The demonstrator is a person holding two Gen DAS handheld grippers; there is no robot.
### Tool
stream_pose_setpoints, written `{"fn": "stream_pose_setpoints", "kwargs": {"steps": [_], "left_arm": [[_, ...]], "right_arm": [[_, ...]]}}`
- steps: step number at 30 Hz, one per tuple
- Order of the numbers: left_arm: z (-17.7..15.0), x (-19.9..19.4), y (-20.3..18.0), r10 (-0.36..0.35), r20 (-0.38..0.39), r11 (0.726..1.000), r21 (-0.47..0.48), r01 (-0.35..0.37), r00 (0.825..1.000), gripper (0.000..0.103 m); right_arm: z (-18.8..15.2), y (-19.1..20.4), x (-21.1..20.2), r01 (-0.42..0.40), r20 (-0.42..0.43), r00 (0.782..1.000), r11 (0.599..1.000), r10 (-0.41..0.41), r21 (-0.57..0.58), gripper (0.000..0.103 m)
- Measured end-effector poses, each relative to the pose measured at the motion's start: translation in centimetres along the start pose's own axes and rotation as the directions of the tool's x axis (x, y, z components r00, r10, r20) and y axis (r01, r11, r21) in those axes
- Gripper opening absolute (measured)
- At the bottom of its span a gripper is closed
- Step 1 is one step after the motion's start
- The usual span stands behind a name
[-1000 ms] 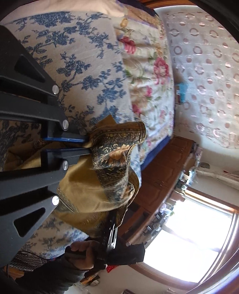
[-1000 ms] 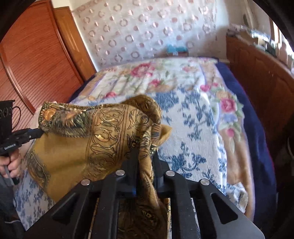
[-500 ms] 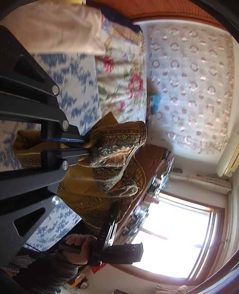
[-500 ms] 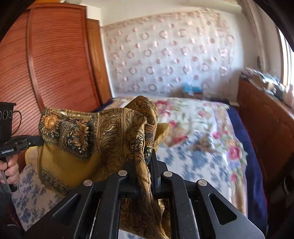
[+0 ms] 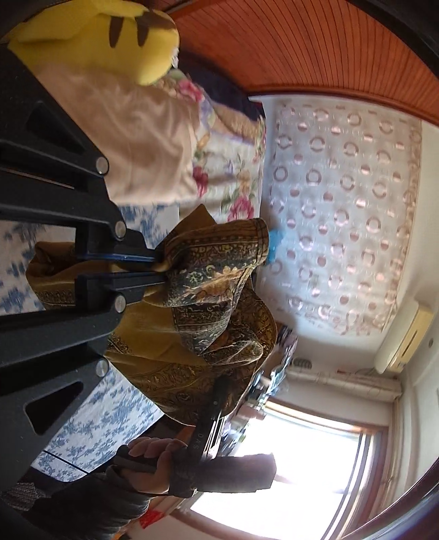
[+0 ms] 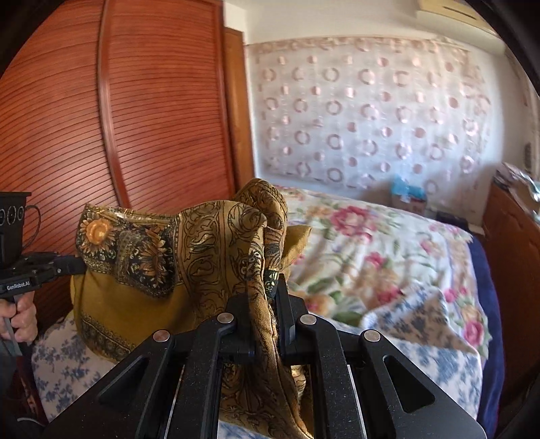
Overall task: Fold small clothes
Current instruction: 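Lift the folded shirt with both grippers and carry it toward the yellow plush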
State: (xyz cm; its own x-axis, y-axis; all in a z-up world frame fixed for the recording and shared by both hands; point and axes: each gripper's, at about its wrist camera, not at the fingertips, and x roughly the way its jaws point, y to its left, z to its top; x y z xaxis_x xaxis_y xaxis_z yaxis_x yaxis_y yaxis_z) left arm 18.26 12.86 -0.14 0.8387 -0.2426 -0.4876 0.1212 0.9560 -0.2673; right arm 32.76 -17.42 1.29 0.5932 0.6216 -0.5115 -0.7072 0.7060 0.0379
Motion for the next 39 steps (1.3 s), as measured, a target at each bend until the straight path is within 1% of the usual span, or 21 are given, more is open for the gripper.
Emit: {"fn": "stream_pose_setpoints", "kwargs": {"steps": [4, 8, 11, 13, 15, 18, 21, 24, 27, 29, 31, 32, 33, 34, 35, 36, 38, 39], "left_arm": [[-0.9, -1.6, 2.4, 0.034, 0.025, 0.999, -0.042, -0.033, 0.999, 0.001], [-2.5, -2.7, 5.0, 0.091, 0.043, 0.992, -0.096, -0.086, 0.995, 0.001], [-3.9, -3.5, 7.0, 0.131, 0.052, 0.981, -0.152, -0.122, 0.990, 0.001], [-4.7, -4.0, 7.8, 0.150, 0.051, 0.974, -0.178, -0.139, 0.987, 0.001], [-5.8, -4.5, 8.6, 0.179, 0.033, 0.967, -0.188, -0.170, 0.983, 0.001], [-7.6, -4.6, 9.9, 0.214, -0.014, 0.955, -0.209, -0.212, 0.977, 0.001], [-9.5, -4.8, 10.8, 0.244, -0.033, 0.939, -0.243, -0.245, 0.969, 0.001], [-10.4, -5.3, 11.0, 0.260, -0.043, 0.928, -0.264, -0.262, 0.965, 0.001], [-11.3, -5.0, 11.5, 0.284, -0.079, 0.921, -0.253, -0.294, 0.956, 0.001], [-11.4, -4.4, 11.8, 0.294, -0.107, 0.915, -0.256, -0.312, 0.950, 0.001], [-11.7, -4.1, 11.9, 0.298, -0.123, 0.912, -0.257, -0.321, 0.946, 0.001], [-11.8, -4.1, 11.8, 0.301, -0.123, 0.912, -0.252, -0.323, 0.946, 0.001], [-11.9, -4.0, 11.7, 0.310, -0.125, 0.911, -0.243, -0.332, 0.943, 0.001], [-11.9, -4.0, 11.6, 0.313, -0.126, 0.912, -0.237, -0.335, 0.941, 0.001], [-12.0, -3.9, 11.5, 0.317, -0.126, 0.912, -0.231, -0.338, 0.940, 0.001], [-12.0, -4.0, 11.5, 0.318, -0.127, 0.912, -0.231, -0.340, 0.940, 0.002], [-12.2, -3.9, 11.6, 0.316, -0.131, 0.911, -0.236, -0.339, 0.940, 0.002], [-12.3, -3.9, 11.7, 0.317, -0.131, 0.909, -0.238, -0.341, 0.939, 0.002]], "right_arm": [[1.8, 2.6, 2.5, -0.032, -0.006, 0.999, 0.998, 0.032, -0.053, 0.006], [3.9, 5.2, 5.1, -0.070, -0.012, 0.998, 0.991, 0.069, -0.111, 0.006], [5.1, 7.7, 7.1, -0.095, -0.026, 0.995, 0.980, 0.092, -0.176, 0.006], [5.9, 9.7, 9.2, -0.117, -0.043, 0.993, 0.966, 0.110, -0.231, 0.006], [6.6, 11.3, 11.4, -0.135, -0.065, 0.990, 0.956, 0.122, -0.261, 0.005], [7.2, 13.5, 15.1, -0.174, -0.112, 0.983, 0.945, 0.148, -0.276, 0.005], [7.2, 16.6, 18.5, -0.191, -0.139, 0.978, 0.924, 0.153, -0.330, 0.005], [7.4, 19.0, 21.5, -0.206, -0.167, 0.974, 0.909, 0.155, -0.362, 0.005], [7.5, 20.2, 23.6, -0.221, -0.194, 0.968, 0.903, 0.158, -0.368, 0.005], [7.4, 20.5, 25.5, -0.214, -0.231, 0.964, 0.906, 0.134, -0.365, 0.006], [7.2, 20.1, 26.6, -0.197, -0.244, 0.963, 0.921, 0.117, -0.336, 0.016], [7.2, 19.7, 26.7, -0.181, -0.236, 0.966, 0.929, 0.107, -0.322, 0.019], [7.2, 19.3, 26.5, -0.171, -0.221, 0.970, 0.937, 0.105, -0.303, 0.028], [7.2, 18.8, 26.2, -0.161, -0.205, 0.973, 0.942, 0.103, -0.294, 0.042], [7.2, 18.3, 25.6, -0.142, -0.181, 0.979, 0.947, 0.092, -0.289, 0.048], [7.2, 17.9, 25.2, -0.131, -0.167, 0.982, 0.950, 0.086, -0.285, 0.053], [7.2, 16.9, 24.4, -0.099, -0.141, 0.988, 0.959, 0.063, -0.267, 0.054], [7.2, 16.3, 24.0, -0.090, -0.130, 0.990, 0.963, 0.058, -0.253, 0.057]]}}
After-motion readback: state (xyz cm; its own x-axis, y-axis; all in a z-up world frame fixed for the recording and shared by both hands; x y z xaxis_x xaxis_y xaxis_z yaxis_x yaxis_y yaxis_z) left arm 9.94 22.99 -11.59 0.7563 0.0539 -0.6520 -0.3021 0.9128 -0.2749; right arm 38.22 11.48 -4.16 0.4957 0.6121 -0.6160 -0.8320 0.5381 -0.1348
